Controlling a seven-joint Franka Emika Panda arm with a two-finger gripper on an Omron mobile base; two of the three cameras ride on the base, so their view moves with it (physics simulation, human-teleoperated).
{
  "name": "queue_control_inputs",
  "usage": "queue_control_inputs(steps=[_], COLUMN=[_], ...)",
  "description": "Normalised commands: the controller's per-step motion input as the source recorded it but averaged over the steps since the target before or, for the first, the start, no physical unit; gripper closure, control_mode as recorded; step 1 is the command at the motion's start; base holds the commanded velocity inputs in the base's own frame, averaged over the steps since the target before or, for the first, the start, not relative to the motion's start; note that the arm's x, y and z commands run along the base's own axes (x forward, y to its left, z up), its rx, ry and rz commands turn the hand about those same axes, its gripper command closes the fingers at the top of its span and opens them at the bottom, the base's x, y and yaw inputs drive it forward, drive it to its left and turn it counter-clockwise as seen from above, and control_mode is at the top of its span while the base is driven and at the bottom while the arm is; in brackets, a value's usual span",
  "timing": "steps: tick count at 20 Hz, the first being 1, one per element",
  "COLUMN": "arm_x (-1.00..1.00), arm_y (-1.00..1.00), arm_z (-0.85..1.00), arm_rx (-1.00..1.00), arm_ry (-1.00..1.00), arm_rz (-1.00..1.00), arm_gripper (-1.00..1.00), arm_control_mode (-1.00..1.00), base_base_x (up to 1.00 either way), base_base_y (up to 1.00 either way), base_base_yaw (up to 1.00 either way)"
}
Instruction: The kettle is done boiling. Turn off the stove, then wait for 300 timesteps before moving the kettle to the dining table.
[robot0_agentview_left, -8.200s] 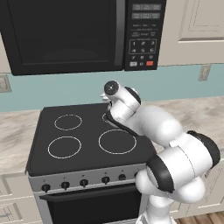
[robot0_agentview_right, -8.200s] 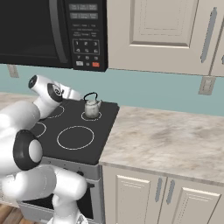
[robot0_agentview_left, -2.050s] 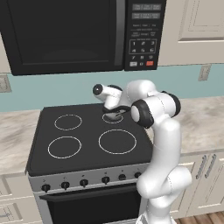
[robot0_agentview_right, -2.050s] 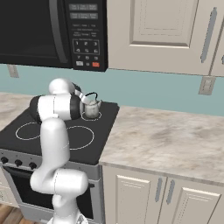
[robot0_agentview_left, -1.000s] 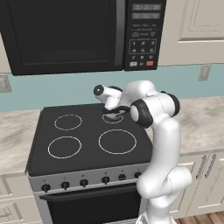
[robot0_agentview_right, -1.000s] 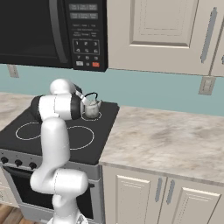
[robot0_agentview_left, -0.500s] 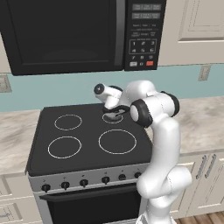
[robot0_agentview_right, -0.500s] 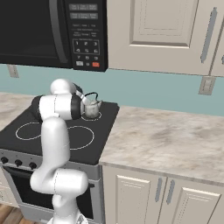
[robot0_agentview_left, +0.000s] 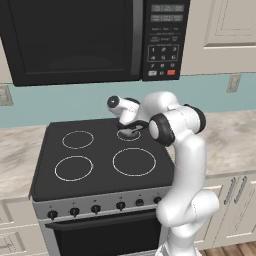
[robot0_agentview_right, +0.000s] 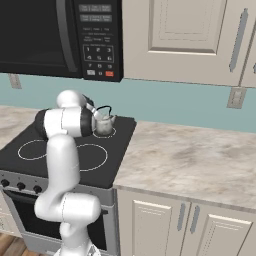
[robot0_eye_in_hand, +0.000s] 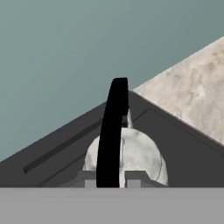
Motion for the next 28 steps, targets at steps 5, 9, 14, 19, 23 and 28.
queue_control_inputs(steps=[5, 9, 14, 19, 23, 28], arm_x=[-0.27, -0.44, -0.38, -0.41, -0.47, -0.52], arm_y=[0.03, 0.0, -0.01, -0.01, 0.0, 0.0], arm_z=[0.07, 0.18, 0.3, 0.26, 0.18, 0.22], arm_rx=[0.0, 0.0, 0.0, 0.0, 0.0, 0.0], arm_ry=[0.0, 0.0, 0.0, 0.0, 0.0, 0.0], arm_rz=[-0.07, -0.08, -0.07, -0.07, -0.08, -0.09], arm_gripper=[1.0, 1.0, 1.0, 1.0, 1.0, 1.0], arm_control_mode=[-1.0, -1.0, -1.0, -1.0, -1.0, -1.0], base_base_x=[0.0, 0.0, 0.0, 0.0, 0.0, 0.0], base_base_y=[0.0, 0.0, 0.0, 0.0, 0.0, 0.0], base_base_yaw=[0.0, 0.0, 0.0, 0.0, 0.0, 0.0])
